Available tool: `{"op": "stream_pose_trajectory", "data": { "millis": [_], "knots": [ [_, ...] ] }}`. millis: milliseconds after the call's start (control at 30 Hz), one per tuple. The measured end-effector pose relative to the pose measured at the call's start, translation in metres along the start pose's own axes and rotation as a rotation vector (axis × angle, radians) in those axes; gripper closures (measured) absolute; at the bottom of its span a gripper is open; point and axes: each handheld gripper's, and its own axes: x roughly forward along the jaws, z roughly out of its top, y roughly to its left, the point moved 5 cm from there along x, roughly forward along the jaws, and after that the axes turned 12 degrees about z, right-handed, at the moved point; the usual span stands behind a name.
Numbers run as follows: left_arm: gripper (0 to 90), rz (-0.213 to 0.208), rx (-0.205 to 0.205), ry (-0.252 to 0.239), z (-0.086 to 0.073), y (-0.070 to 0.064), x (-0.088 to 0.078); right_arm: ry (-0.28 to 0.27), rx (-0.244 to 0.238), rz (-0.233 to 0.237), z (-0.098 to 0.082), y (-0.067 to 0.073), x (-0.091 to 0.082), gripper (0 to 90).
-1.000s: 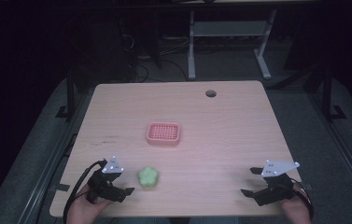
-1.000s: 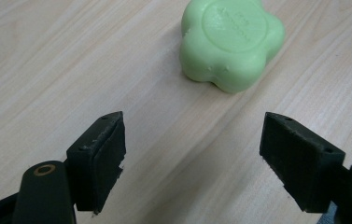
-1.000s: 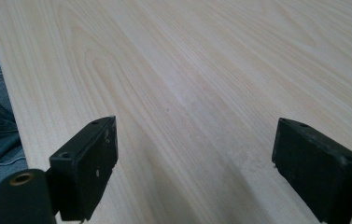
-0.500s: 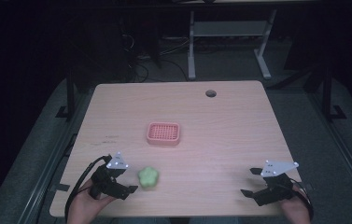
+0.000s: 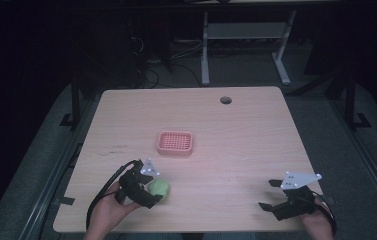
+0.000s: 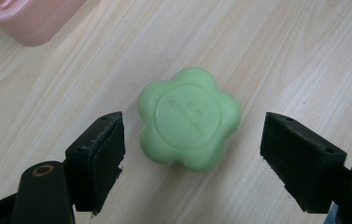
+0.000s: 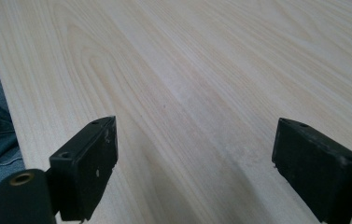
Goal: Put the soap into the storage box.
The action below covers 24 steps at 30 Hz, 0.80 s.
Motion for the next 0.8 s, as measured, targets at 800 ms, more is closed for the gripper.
{"op": "stream_pose_trajectory", "data": {
  "millis": [800],
  "knots": [
    [23.8,0.005,-0.041,0.082,0.0,-0.006,0.031,-0.002,-0.024,0.006,0.003,0.002,0.0,13.8]
  ]
}}
